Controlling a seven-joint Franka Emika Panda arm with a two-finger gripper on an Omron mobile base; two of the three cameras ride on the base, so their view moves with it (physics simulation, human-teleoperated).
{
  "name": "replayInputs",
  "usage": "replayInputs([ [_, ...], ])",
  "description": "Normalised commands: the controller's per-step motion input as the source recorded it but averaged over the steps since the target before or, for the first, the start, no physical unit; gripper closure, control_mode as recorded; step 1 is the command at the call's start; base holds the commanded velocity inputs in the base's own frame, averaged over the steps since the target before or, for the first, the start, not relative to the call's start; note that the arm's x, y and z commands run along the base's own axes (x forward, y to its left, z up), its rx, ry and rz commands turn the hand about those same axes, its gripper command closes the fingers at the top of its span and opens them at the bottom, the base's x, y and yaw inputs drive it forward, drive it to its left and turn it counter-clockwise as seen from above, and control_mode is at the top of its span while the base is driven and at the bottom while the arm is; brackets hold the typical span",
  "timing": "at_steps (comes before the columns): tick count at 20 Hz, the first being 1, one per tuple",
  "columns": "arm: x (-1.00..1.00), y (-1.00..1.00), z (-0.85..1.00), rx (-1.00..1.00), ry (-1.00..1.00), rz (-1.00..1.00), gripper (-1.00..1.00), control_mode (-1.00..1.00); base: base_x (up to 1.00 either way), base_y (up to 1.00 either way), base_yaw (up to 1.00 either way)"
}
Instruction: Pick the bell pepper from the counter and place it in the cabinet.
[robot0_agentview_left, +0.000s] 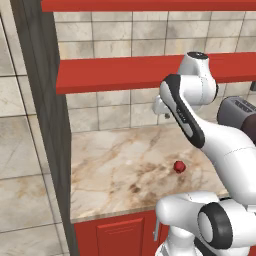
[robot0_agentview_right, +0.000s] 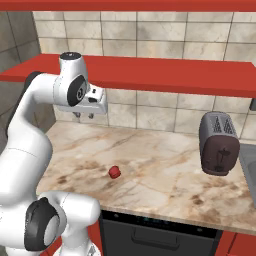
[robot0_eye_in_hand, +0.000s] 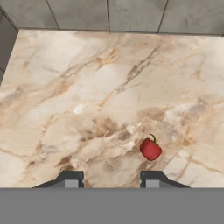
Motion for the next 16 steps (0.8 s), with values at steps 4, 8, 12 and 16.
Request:
replayInputs([
  [4,-0.03,0.0,-0.14,0.0,0.0,0.0,-1.0,-1.0,0.0,0.0,0.0],
  [8,-0.27,-0.06,-0.45,0.0,-0.01,0.0,-1.0,-1.0,0.0,0.0,0.0],
  [12,-0.41,-0.01,-0.46,0.0,-0.01,0.0,-1.0,-1.0,0.0,0.0,0.0],
  [16,-0.32,-0.12,-0.47,0.0,0.0,-0.04,-1.0,-1.0,0.0,0.0,0.0],
])
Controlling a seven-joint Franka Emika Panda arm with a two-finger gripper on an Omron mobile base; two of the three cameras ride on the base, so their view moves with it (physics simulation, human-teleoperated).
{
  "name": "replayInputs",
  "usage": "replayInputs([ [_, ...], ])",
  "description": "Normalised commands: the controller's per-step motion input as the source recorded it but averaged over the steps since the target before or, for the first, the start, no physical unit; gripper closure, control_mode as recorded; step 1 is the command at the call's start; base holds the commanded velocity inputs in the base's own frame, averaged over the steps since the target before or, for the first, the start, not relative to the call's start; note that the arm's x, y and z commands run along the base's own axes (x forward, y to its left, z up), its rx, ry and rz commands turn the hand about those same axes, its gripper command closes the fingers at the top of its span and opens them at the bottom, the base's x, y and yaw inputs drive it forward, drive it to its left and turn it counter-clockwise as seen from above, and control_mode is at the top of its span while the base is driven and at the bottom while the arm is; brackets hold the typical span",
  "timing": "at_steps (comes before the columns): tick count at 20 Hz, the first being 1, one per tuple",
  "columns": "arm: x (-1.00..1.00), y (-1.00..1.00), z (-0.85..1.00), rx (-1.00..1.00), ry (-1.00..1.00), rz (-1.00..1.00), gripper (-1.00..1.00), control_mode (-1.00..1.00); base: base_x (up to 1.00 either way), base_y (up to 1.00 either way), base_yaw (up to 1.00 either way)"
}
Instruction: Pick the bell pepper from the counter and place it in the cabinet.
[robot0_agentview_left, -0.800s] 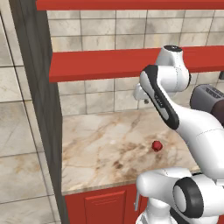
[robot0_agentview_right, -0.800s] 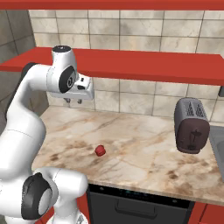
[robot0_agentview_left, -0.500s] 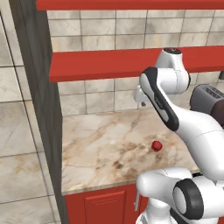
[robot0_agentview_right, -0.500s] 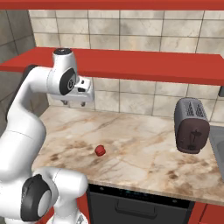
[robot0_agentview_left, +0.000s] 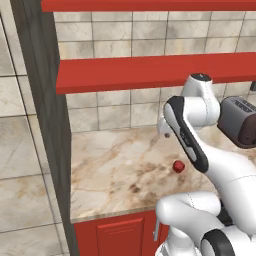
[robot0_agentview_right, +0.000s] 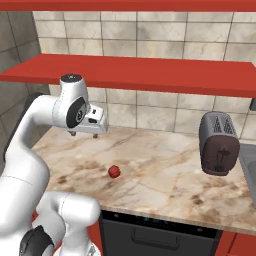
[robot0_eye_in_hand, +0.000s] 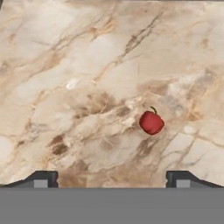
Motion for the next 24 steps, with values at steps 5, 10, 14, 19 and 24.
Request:
replayInputs([
  [5,-0.08,-0.22,-0.48,0.01,0.06,-0.11,-1.0,-1.0,0.0,0.0,0.0],
  [10,0.09,-0.24,-0.43,0.02,0.16,-0.18,-1.0,-1.0,0.0,0.0,0.0],
  [14,0.18,-0.08,-0.31,0.0,0.13,-0.16,-1.0,-1.0,0.0,0.0,0.0],
  [19,0.15,-0.06,-0.27,0.0,0.1,-0.13,-1.0,-1.0,0.0,0.0,0.0],
  [24,0.08,-0.1,-0.3,0.0,0.01,-0.08,-1.0,-1.0,0.0,0.0,0.0],
])
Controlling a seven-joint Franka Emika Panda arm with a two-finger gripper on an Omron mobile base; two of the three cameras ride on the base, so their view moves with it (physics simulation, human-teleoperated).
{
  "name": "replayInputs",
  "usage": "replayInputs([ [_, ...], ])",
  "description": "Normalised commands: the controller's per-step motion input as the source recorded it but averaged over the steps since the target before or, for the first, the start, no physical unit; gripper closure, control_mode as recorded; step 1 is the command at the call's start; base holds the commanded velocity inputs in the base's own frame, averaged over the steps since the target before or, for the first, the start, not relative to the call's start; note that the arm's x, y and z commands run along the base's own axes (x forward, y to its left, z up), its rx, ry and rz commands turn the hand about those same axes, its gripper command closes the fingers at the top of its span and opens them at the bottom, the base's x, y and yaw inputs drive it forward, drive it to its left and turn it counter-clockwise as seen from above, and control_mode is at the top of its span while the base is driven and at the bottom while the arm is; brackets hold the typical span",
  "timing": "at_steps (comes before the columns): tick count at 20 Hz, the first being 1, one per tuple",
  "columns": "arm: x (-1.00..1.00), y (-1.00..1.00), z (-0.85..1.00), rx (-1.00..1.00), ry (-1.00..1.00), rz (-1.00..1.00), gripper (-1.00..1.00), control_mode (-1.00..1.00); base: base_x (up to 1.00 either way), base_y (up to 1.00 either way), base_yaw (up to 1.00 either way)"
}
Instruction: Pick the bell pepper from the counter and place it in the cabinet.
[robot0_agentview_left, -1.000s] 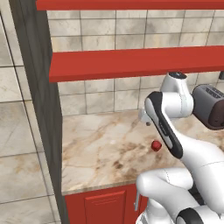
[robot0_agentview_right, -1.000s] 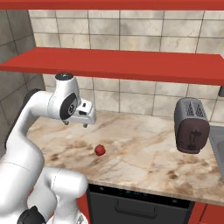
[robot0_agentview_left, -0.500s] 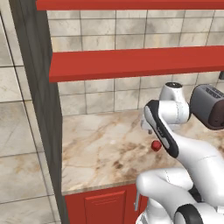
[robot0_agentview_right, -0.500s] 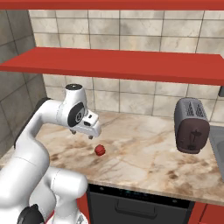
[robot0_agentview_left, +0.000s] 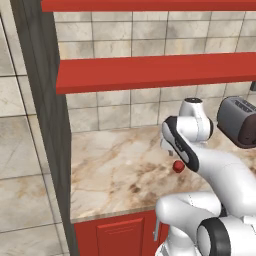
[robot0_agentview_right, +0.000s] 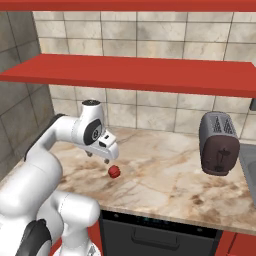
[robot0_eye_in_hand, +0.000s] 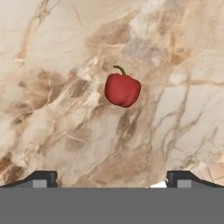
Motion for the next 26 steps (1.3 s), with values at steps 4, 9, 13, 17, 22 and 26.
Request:
replayInputs([
  [4,0.11,-0.12,-0.3,0.0,0.0,-0.07,-1.0,-1.0,0.0,0.0,0.0],
  [9,0.11,-0.19,-0.31,0.0,0.0,-0.03,-1.0,-1.0,0.0,0.0,0.0],
  [13,0.25,-0.19,-0.29,0.0,0.0,-0.02,-1.0,-1.0,0.0,0.0,0.0],
  [17,0.34,-0.15,-0.25,0.0,0.0,-0.02,-1.0,-1.0,0.0,0.0,0.0],
  [22,0.35,-0.01,-0.21,0.0,0.01,-0.04,-1.0,-1.0,0.0,0.0,0.0],
  [26,0.28,0.0,-0.23,0.0,0.0,-0.04,-1.0,-1.0,0.0,0.0,0.0],
])
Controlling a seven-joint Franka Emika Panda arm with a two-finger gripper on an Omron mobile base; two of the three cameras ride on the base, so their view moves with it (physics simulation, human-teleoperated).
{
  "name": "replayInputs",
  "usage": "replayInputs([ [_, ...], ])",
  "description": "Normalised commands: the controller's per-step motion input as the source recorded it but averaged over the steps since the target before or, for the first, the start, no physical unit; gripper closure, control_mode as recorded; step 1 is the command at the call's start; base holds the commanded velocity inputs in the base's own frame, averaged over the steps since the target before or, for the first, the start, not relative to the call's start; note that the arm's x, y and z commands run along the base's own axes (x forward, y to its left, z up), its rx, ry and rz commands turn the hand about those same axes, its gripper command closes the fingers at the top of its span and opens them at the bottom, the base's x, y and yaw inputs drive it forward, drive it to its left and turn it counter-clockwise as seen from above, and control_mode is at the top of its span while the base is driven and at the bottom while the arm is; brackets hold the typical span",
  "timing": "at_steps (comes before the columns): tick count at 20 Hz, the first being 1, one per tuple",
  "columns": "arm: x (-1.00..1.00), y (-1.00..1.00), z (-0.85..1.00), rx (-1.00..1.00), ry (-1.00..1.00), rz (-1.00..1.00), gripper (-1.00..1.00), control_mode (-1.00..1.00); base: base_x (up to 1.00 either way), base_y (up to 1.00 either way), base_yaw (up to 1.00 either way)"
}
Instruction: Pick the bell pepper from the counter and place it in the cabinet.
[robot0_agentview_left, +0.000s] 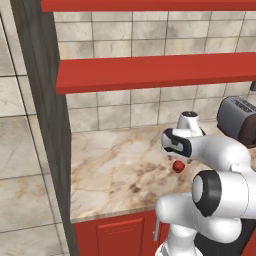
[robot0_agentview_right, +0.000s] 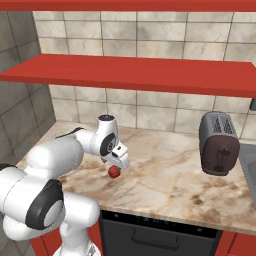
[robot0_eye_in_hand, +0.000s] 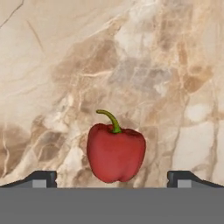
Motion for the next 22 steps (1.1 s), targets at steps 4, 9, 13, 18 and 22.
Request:
replayInputs([
  [4,0.16,-0.03,-0.26,0.0,0.0,-0.02,-1.0,-1.0,0.0,0.0,0.0],
  [9,0.03,-0.03,-0.28,0.0,0.0,0.0,-1.0,-1.0,0.0,0.0,0.0],
  [13,0.0,0.0,-0.27,0.0,0.0,0.0,-1.0,-1.0,0.0,0.0,0.0],
  [18,0.0,0.0,-0.25,0.0,0.0,-0.01,-1.0,-1.0,0.0,0.0,0.0],
  [22,0.0,0.0,-0.29,0.0,0.01,-0.01,-1.0,-1.0,0.0,0.0,0.0],
])
